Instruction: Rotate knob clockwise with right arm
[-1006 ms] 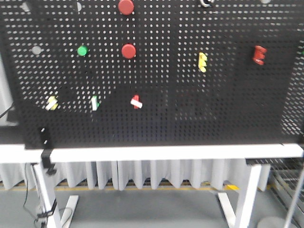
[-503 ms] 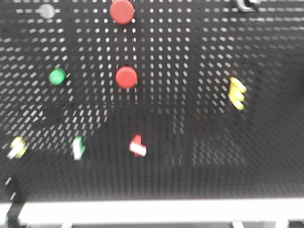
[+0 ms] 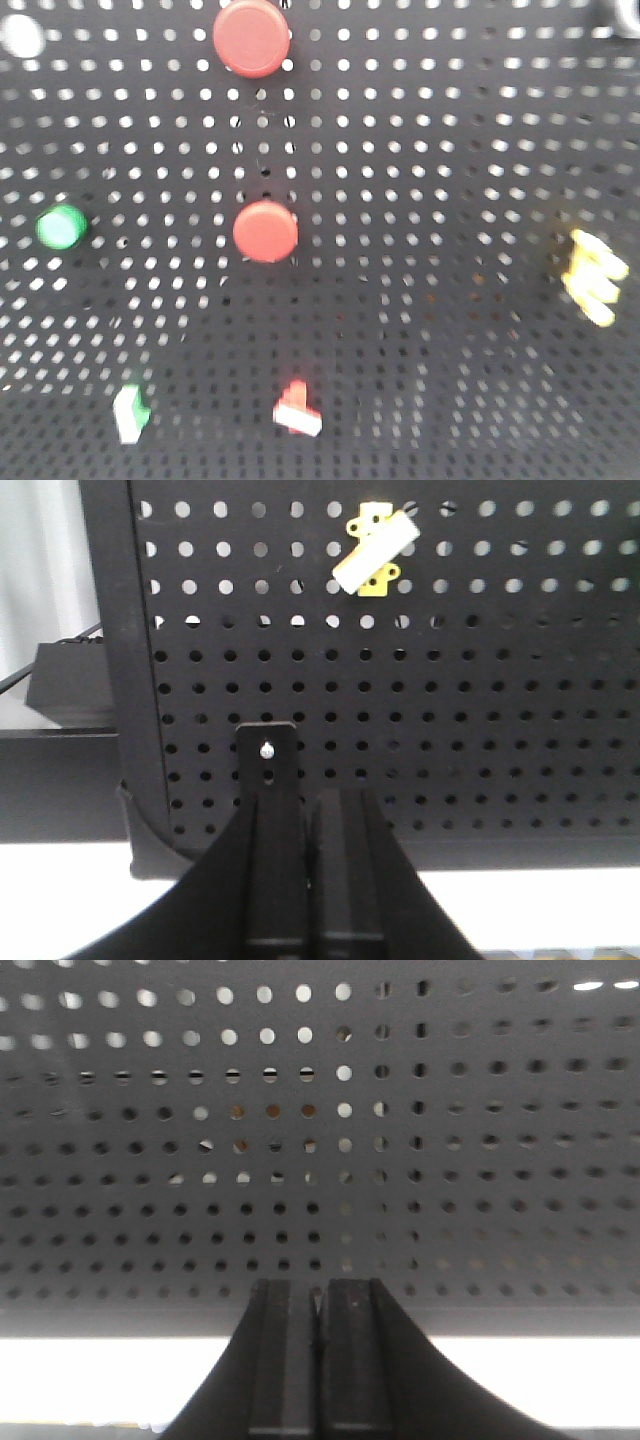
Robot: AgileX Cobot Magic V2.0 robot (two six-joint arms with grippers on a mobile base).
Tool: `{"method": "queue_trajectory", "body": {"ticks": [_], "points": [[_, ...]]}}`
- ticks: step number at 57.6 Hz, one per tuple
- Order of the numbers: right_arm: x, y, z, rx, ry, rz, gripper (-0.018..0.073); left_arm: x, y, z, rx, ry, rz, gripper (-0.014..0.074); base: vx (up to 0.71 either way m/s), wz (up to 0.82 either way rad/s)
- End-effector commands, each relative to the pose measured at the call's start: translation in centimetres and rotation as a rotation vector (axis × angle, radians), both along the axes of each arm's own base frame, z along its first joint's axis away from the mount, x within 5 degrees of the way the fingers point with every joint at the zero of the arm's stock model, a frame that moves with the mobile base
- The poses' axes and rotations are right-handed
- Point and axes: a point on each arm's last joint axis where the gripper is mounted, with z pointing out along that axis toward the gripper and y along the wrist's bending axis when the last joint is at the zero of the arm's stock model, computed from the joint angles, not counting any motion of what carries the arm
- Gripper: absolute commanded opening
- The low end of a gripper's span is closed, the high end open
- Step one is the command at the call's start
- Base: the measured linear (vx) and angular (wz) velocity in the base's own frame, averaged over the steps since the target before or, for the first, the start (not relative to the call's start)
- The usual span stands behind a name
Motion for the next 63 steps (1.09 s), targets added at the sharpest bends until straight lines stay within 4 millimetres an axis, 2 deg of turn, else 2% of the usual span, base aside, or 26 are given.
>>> {"method": "queue_trajectory", "body": {"ticks": [1,32,43,49,53,54,59,63], "points": [[0.0,0.0,0.6,-0.008,-0.087,-0.003,-0.0009,0.0,0.0,0.5,-0.011,-0.084,0.0,-0.0006,0.1,0.02],[0.0,0.0,0.7,-0.001,-0.101,-0.003,-0.0009,0.0,0.0,0.5,-0.011,-0.084,0.0,-0.0006,0.03,0.0],[-0.3,0.0,2.8,0.014,-0.275,0.001,-0.0009,0.0,0.0,0.5,-0.011,-0.084,0.0,-0.0006,0.0,0.0],[-1.0,0.0,5.6,0.05,-0.285,0.002,-0.0009,0.0,0.0,0.5,-0.011,-0.084,0.0,-0.0006,0.0,0.0],[-2.0,-0.1,8.6,0.038,-0.296,0.0,-0.0009,0.0,0.0,0.5,-0.011,-0.084,0.0,-0.0006,0.0,0.0],[-2.5,-0.1,10.2,0.025,-0.306,-0.002,-0.0009,0.0,0.0,0.5,-0.011,-0.084,0.0,-0.0006,0.0,0.0],[-3.8,-0.1,15.1,-0.049,-0.337,-0.011,-0.0009,0.0,0.0,0.5,-0.011,-0.084,0.0,-0.0006,0.0,0.0],[-4.6,-0.2,19.9,-0.095,-0.359,-0.018,-0.0009,0.0,0.0,0.5,-0.011,-0.084,0.0,-0.0006,0.0,0.0]]}}
